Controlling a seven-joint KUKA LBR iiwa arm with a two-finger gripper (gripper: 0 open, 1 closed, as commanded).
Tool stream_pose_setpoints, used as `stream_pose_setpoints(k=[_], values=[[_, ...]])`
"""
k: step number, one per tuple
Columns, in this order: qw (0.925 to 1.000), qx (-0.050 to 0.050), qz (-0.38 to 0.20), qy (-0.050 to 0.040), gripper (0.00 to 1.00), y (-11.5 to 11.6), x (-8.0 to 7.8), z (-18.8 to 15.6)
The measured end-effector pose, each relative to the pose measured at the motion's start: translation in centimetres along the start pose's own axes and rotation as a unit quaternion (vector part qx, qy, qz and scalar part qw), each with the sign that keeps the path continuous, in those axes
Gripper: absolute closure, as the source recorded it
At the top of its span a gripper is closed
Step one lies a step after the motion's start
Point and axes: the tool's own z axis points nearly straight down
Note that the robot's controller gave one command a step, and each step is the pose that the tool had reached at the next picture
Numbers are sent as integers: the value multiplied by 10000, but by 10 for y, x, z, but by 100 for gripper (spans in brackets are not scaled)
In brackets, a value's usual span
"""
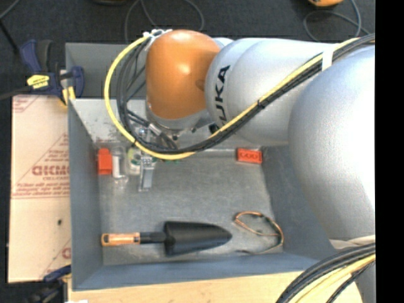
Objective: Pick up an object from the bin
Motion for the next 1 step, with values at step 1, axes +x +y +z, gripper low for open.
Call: stream_pose_setpoints(k=[1], values=[[10000,-8,20,-41,0,-1,-2,-5]])
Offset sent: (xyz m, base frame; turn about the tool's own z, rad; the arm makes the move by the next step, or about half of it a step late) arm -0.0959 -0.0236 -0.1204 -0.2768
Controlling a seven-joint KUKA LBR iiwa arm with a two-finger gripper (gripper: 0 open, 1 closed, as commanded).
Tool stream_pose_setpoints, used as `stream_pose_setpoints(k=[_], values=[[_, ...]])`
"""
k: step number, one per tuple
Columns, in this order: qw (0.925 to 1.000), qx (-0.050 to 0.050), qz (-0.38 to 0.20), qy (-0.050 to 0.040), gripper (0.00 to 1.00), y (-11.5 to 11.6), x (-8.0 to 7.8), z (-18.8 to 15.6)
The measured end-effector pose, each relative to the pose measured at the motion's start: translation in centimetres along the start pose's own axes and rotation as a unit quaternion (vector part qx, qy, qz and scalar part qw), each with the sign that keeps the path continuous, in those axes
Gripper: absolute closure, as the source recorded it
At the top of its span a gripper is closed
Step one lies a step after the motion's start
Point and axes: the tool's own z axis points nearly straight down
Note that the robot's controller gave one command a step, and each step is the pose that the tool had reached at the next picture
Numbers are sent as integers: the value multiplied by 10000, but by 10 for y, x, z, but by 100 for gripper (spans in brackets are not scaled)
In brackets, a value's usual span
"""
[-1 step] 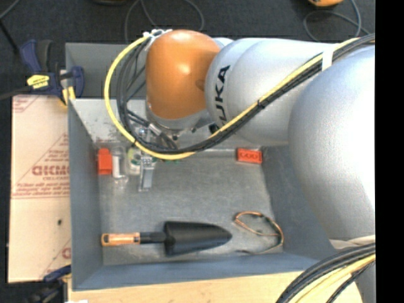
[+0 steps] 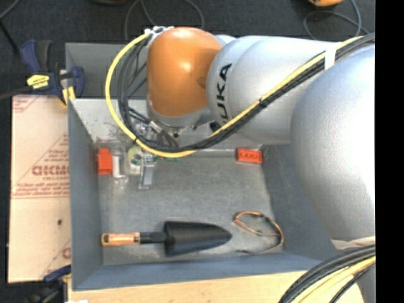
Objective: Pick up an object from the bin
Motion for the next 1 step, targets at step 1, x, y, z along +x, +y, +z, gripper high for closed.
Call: stream_pose_setpoints(k=[1], values=[[9987,5,-501,-5,0,-9,34,44]])
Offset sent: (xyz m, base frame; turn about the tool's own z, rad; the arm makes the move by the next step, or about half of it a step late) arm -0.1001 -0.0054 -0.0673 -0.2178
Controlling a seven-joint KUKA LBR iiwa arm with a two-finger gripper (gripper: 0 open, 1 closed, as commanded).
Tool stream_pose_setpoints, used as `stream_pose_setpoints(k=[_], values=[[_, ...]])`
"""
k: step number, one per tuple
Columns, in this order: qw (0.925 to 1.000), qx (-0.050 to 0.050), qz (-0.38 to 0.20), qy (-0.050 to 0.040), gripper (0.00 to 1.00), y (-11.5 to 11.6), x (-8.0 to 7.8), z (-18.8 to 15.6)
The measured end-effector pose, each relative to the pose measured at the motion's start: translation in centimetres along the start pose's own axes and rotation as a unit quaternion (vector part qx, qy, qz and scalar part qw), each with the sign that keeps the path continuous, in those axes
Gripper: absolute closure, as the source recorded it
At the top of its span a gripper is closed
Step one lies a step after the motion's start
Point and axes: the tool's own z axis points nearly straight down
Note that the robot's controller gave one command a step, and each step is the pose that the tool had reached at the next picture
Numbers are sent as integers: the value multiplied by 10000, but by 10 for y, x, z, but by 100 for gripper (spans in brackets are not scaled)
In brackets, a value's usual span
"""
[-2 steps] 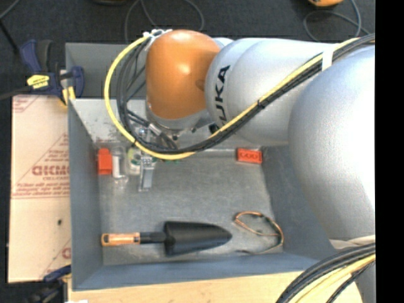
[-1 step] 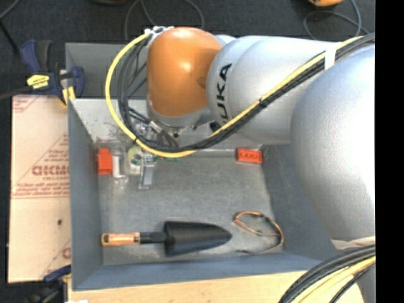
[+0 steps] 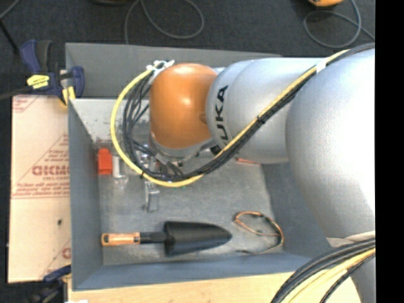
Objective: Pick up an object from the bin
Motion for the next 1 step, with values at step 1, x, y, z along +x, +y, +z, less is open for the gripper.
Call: stream_pose_setpoints(k=[1], values=[[9984,-2,-563,2,0,7,62,21]])
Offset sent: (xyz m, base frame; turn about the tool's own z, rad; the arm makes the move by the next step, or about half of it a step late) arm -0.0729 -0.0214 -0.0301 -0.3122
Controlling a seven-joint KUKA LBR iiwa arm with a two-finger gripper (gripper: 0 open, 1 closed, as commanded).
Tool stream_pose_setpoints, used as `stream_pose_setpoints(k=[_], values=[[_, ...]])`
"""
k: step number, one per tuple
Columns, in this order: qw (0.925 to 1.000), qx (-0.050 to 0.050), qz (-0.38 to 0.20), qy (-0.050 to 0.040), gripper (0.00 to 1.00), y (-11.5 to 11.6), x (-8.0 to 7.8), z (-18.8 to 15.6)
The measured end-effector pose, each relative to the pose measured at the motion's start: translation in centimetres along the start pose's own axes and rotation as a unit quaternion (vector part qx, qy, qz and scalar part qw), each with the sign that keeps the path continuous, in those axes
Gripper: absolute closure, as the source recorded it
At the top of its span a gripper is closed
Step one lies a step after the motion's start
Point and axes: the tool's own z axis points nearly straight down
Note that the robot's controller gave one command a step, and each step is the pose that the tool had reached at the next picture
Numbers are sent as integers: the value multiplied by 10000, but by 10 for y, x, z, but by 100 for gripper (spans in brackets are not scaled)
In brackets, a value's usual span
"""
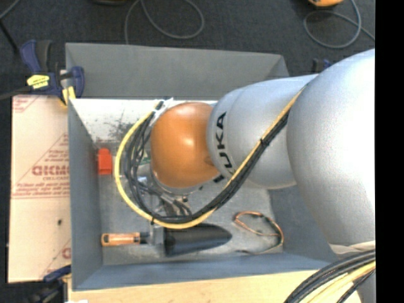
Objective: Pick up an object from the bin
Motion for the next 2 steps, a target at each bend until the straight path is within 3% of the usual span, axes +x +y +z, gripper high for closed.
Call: stream_pose_setpoints(k=[1,2], values=[[9977,3,-685,-1,0,-12,11,6],[9986,-3,-526,-15,0,-53,14,42]])
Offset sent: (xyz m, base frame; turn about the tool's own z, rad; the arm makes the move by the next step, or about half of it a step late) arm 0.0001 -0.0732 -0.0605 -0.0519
